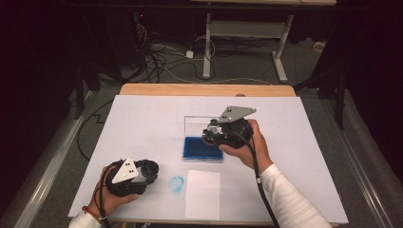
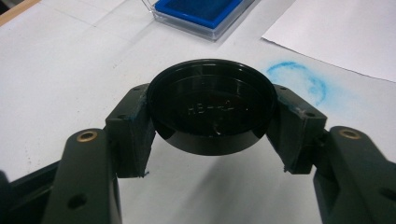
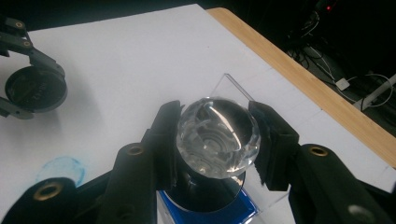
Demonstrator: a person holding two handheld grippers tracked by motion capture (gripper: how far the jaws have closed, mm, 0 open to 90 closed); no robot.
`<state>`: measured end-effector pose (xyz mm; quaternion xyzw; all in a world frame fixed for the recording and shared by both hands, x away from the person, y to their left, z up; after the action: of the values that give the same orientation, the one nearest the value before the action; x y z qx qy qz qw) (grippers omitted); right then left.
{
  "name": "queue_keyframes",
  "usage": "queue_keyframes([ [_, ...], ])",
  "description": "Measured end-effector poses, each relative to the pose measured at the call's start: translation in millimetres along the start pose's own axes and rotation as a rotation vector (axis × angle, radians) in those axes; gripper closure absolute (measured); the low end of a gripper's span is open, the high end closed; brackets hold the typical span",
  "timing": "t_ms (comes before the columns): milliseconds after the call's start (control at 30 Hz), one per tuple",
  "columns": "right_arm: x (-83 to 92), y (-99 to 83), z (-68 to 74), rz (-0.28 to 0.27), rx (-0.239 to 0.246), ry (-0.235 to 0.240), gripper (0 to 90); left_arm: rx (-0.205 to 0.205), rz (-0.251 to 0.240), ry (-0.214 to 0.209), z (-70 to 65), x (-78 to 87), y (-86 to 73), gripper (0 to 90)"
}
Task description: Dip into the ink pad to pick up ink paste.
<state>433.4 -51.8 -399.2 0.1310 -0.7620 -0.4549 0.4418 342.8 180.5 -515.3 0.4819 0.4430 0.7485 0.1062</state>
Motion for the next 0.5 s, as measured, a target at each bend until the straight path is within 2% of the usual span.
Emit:
queue_keyframes([
  [500, -38.1, -7.5, 15.0, 0.035, -0.004, 0.032, 57.1, -0.001, -0.004, -0.001, 0.0, 0.9, 0.2, 36.3],
])
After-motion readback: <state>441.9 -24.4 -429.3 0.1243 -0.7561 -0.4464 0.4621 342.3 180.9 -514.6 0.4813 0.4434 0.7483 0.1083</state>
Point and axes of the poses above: each handheld gripper's, and its own axes: x roughly backward along the jaws, y roughly out of its top, z roughly to its left, the point moved 9 cm from there along -x, roughly forward along the jaws, and after that the axes turned 2 degrees about -y, right-handed, at the moved point
